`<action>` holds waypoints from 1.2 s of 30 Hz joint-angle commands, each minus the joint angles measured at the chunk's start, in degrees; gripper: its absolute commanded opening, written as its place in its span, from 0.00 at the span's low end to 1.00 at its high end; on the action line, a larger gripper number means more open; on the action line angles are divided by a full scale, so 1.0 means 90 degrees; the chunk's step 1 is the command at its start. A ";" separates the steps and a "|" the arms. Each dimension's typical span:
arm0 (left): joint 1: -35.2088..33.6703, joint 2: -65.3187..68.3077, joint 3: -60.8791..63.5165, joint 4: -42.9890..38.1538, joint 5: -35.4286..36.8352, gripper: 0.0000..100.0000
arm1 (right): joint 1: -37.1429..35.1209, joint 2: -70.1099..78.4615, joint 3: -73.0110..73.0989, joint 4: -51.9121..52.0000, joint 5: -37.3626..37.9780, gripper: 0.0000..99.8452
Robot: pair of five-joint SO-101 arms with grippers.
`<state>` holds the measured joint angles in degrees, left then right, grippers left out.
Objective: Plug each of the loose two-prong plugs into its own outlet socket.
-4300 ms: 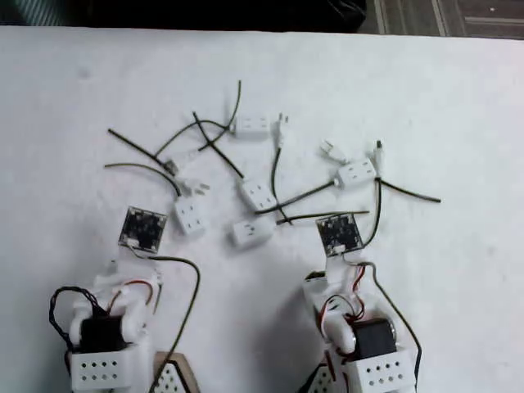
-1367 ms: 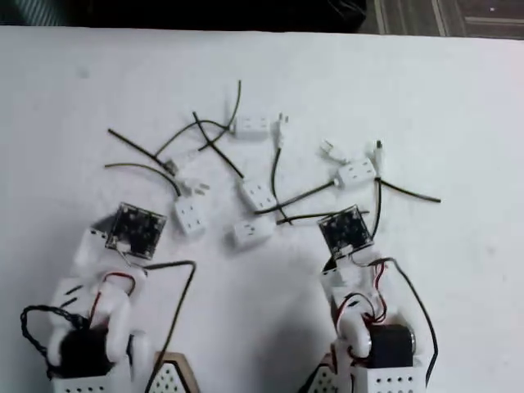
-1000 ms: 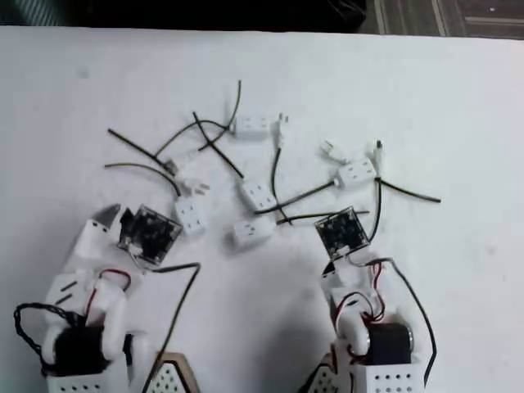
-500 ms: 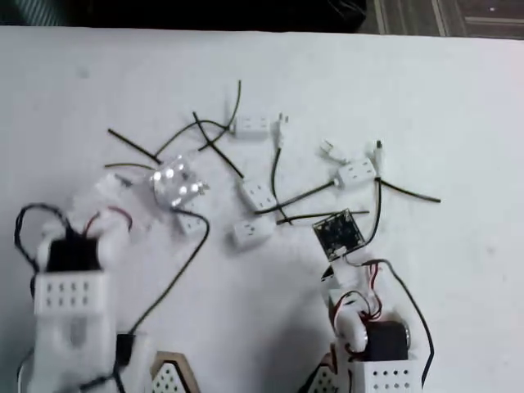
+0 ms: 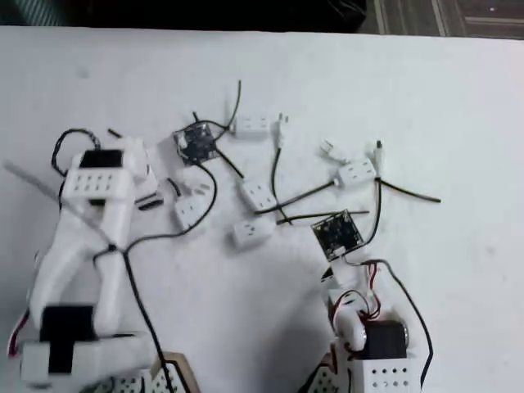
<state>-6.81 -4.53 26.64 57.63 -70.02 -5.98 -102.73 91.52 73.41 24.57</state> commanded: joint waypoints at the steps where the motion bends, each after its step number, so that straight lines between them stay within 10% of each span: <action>1: 0.0142 0.0659 -0.0557 -0.0098 -0.0176 0.23 | 0.0044 -0.0034 -0.0029 -0.0122 0.0068 0.02; 26: 0.2496 -0.1333 0.1778 -0.0410 0.1758 0.20 | 0.0063 -0.0034 -0.0029 -0.0122 0.0068 0.02; 36: 0.2134 -0.1324 0.1602 -0.0361 0.0908 0.30 | 0.0073 -0.0034 -0.0020 -0.0122 0.0068 0.02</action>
<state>13.93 -14.29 42.81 54.46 -59.12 -6.07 -102.73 91.69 73.32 24.57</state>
